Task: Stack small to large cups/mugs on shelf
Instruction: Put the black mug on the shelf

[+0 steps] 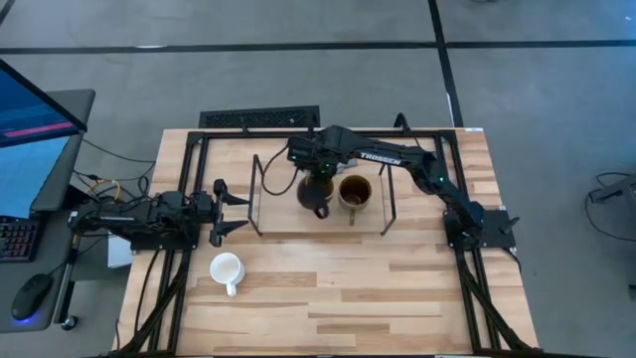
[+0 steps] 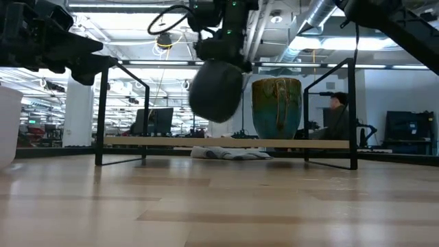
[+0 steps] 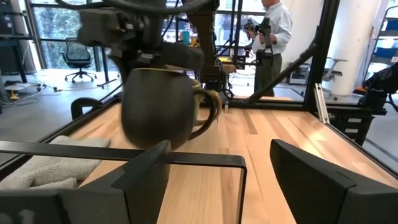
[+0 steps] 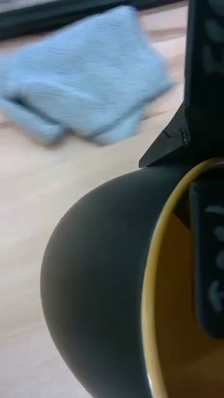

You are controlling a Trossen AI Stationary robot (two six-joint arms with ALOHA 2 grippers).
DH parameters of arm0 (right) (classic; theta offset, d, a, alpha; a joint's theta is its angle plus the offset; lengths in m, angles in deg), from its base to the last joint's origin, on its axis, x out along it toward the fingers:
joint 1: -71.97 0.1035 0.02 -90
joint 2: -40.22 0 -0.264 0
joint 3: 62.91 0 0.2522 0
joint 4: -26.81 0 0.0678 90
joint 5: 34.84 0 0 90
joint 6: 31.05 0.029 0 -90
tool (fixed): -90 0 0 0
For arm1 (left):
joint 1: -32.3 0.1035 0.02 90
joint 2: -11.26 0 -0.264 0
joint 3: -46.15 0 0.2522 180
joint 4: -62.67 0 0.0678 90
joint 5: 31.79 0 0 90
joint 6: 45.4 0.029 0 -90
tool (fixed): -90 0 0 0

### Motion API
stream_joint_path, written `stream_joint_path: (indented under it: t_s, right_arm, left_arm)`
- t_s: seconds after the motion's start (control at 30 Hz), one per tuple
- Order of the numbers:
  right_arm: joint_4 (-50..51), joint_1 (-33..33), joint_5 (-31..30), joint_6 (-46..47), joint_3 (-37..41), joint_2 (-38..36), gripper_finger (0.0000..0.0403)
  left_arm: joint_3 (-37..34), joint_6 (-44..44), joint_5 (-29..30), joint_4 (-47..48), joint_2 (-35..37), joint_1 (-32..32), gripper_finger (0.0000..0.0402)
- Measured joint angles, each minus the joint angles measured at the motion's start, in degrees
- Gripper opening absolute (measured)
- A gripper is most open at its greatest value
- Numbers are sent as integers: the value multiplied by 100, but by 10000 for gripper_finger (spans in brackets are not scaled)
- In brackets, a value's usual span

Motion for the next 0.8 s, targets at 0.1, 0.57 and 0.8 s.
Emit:
stream_joint_path:
  t_s: [0.1,0.57,0.8]
  right_arm:
    - [-84,-14,-39,210,-7,40,25]
    - [-19,20,-49,593,-4,51,25]
    - [-147,119,84,381,-4,51,25]
  left_arm:
    - [0,-18,2,8,0,0,266]
    - [0,-123,9,15,0,-2,266]
    - [2,-118,9,16,0,-2,266]
